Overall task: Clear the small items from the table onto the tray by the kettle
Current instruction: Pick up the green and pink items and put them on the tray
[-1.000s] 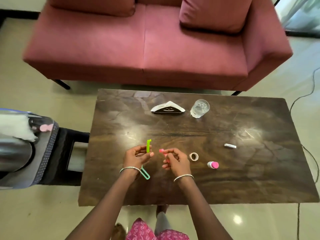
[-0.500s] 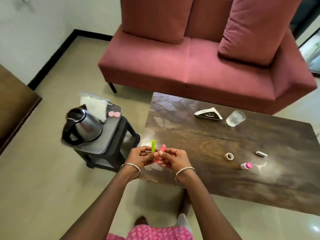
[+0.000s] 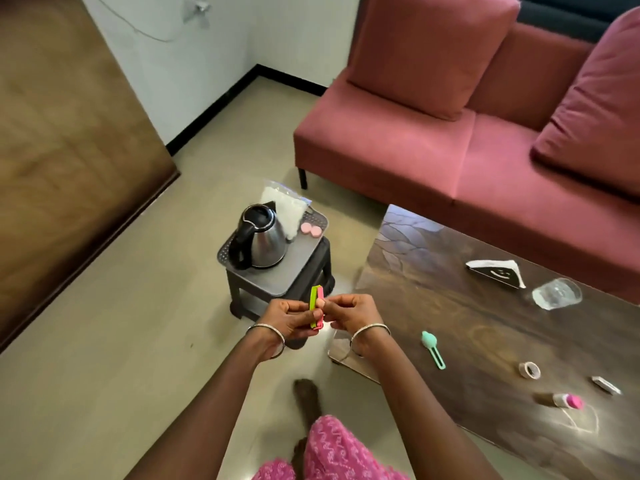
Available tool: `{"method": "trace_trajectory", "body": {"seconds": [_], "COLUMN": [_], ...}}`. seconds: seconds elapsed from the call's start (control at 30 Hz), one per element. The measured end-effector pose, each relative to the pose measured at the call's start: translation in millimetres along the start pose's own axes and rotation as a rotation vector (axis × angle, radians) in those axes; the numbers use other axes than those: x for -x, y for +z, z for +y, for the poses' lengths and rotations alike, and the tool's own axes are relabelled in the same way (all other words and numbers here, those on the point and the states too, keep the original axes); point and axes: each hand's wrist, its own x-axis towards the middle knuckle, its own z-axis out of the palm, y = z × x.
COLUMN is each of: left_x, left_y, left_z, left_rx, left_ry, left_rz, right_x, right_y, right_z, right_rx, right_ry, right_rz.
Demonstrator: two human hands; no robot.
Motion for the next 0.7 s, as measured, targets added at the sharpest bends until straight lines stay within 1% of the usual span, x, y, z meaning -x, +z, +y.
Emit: {"method": "trace_trajectory", "body": {"seconds": [0.17,0.4,0.47,0.57,0.7], "left_x": [-18.0,-79.8,-87.5,-122.1,-164.1], "left_y": [-31.6,-80.0,-81.1,-87.1,-86.4], "left_z": [7.1,41.9,50.6,64.3,75.3], "left_rx": [0.012,-0.003,-0.028,-0.091,-0.143], "left_ry": [-0.055,-0.163,-0.174,-0.202,-0.207], "left_rz": [0.016,0.008,0.014,0.062,0.138], "right_x": [-38.4,-121.2,-130.7,-167.9,-213.5], "right_y": [25.3,51.7,53.7,59.0,61.4], "right_z": [-1.4,-21.7,-28.6,-36.6,-41.1], "right_rx": [0.009,-0.074,-0.061,0.013,0.117], "right_ry": [0.106,0.287,0.299,0.311,0.288], "right_rz": [-0.004,-0.052,-0.045,0.004,0.125]}}
